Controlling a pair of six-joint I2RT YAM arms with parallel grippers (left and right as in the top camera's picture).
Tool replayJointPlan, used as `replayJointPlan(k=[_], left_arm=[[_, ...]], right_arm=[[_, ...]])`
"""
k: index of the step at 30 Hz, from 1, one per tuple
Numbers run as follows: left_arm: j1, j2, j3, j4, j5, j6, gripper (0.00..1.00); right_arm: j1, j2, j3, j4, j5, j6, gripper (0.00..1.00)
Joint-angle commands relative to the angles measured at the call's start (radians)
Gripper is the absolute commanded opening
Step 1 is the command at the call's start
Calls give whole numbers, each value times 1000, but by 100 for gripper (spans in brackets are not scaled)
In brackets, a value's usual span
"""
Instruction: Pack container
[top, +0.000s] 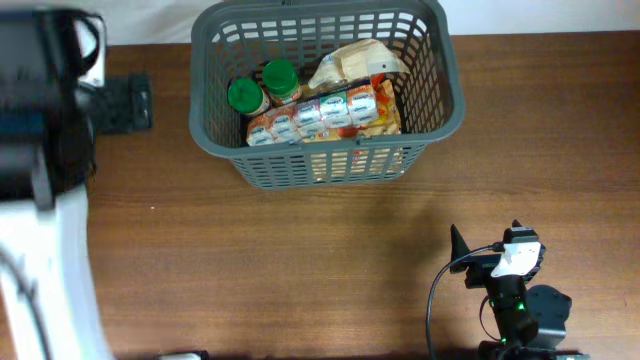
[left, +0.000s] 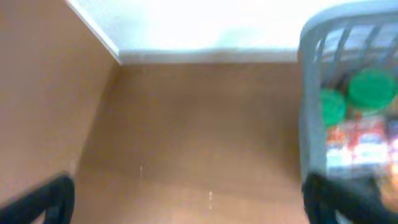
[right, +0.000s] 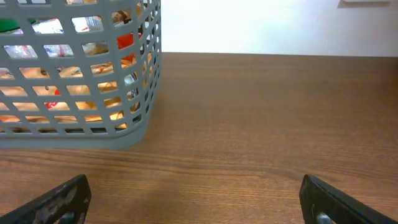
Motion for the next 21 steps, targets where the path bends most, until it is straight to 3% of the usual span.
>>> replayJointPlan(k=[1, 4, 8, 18, 21], left_arm=[[-14, -254, -292, 220, 1, -10, 99], [-37, -444, -573, 430, -15, -2, 99], [-41, -655, -854, 494, -24, -2, 99], [-88, -1178, -1606, 1304, 148, -3, 99], [-93, -1310, -1785, 1371, 231, -3, 99]], right_arm=[[9, -10, -5, -4, -13, -5, 99], [9, -10, -5, -4, -13, -5, 99], [9, -10, -5, -4, -13, -5, 99], [9, -10, -5, -4, -13, -5, 99], [9, -10, -5, -4, -13, -5, 98]])
